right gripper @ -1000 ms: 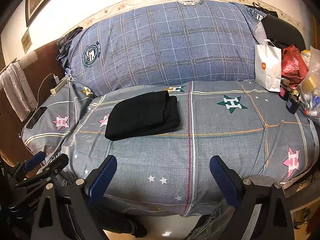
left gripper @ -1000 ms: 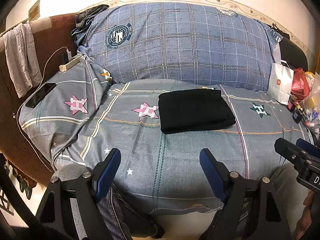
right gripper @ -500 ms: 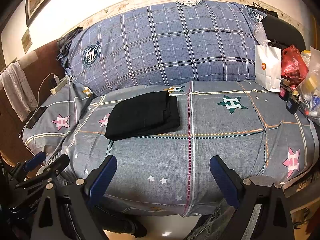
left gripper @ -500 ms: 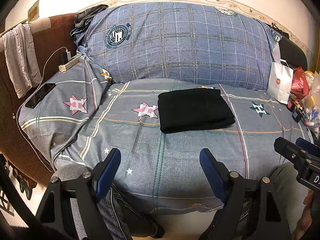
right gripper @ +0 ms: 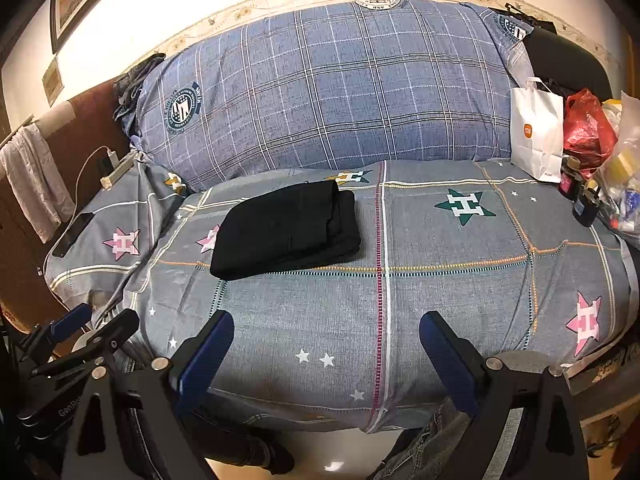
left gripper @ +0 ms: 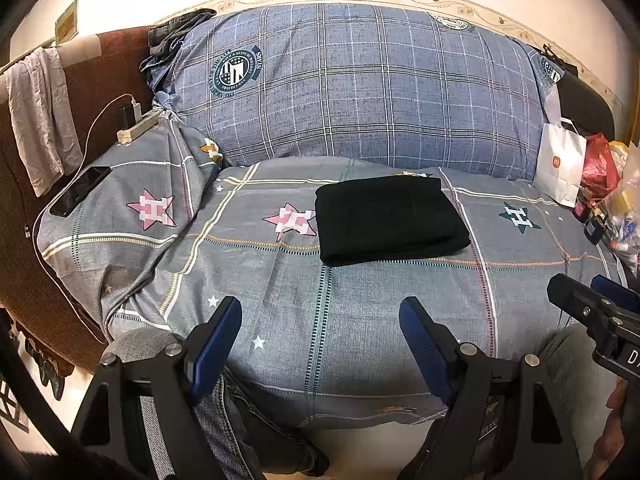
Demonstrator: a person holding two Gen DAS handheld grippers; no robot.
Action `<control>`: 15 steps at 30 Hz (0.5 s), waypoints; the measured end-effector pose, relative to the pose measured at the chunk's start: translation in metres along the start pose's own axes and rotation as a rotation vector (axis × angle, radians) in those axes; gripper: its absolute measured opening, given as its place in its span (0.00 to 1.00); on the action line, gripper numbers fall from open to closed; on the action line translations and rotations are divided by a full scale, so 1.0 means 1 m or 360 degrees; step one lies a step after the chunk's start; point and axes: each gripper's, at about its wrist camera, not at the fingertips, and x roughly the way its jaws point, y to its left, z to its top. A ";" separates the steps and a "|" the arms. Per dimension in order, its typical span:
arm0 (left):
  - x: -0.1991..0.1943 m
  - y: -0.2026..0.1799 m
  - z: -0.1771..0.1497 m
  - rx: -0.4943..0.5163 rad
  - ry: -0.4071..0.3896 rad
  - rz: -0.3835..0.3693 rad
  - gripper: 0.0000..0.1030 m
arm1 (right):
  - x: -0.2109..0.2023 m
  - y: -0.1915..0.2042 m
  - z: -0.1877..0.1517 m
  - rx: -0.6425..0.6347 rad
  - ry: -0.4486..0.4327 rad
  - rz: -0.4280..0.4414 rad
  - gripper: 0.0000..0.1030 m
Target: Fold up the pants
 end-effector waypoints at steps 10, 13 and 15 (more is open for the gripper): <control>0.003 0.001 0.000 0.0000 0.0005 -0.0010 0.79 | 0.000 0.001 0.000 -0.0002 0.0002 -0.0003 0.93; 0.008 0.003 0.000 0.0005 0.0021 -0.0022 0.79 | 0.002 0.001 0.000 -0.0004 0.0007 -0.0010 0.93; 0.012 0.002 0.000 0.0011 0.0031 -0.0027 0.79 | 0.004 0.000 0.000 -0.0001 0.0010 -0.0012 0.93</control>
